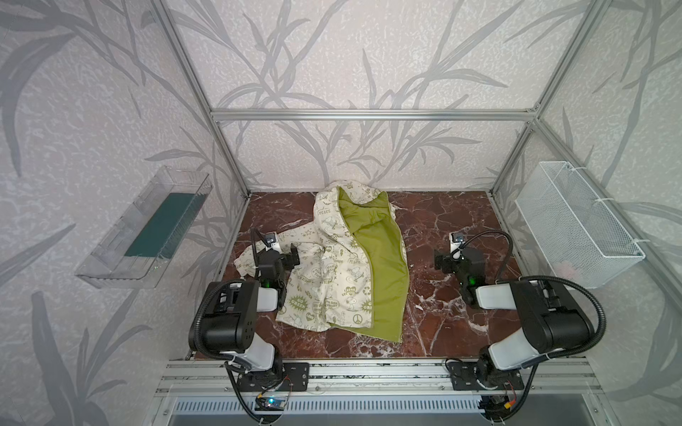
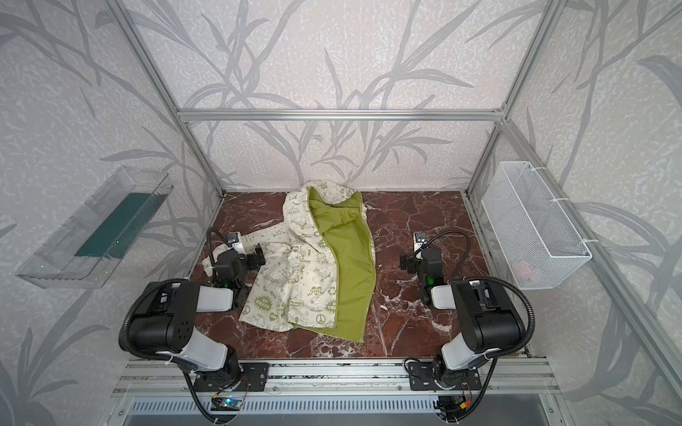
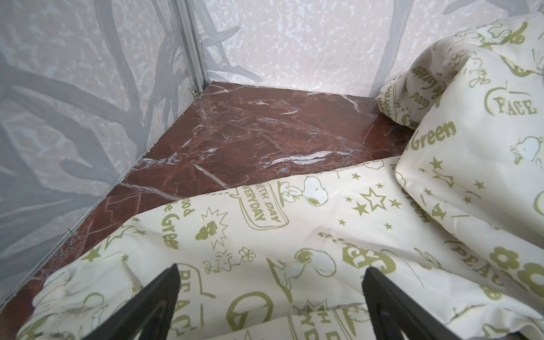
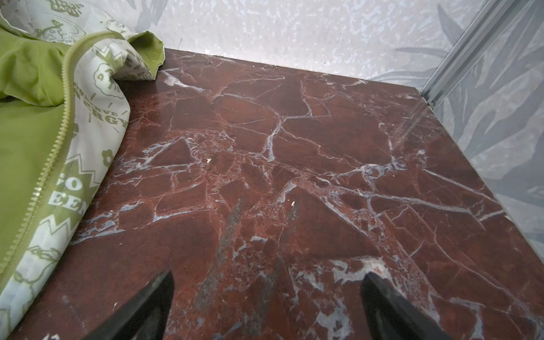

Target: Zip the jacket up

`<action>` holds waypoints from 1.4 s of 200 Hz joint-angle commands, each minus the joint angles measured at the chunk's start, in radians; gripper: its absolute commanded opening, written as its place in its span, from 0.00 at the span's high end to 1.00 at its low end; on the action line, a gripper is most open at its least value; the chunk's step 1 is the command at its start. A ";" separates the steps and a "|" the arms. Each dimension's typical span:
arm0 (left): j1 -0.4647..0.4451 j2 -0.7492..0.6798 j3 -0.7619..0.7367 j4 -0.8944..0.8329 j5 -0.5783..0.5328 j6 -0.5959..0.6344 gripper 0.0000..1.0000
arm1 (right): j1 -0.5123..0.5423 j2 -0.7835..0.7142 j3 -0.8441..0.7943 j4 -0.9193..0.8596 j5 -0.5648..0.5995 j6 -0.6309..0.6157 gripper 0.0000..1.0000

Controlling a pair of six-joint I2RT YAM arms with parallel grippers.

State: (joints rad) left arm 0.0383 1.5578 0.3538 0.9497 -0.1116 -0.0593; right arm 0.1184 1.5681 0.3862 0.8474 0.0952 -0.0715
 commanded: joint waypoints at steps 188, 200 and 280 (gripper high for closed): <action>-0.043 -0.234 0.161 -0.428 -0.102 0.026 0.01 | -0.005 -0.022 0.016 0.012 -0.005 0.007 0.01; -0.056 -0.303 0.202 -0.537 -0.091 0.006 0.01 | -0.005 -0.022 0.016 0.011 -0.005 0.007 0.01; -0.164 -0.516 0.390 -1.270 0.138 -0.173 0.03 | 0.140 -0.376 0.309 -0.858 0.154 0.203 0.01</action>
State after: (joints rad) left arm -0.0864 1.0801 0.7639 -0.0383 -0.0502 -0.1379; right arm 0.2119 1.2743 0.5896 0.3645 0.1741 0.0010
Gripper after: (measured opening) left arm 0.987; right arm 0.990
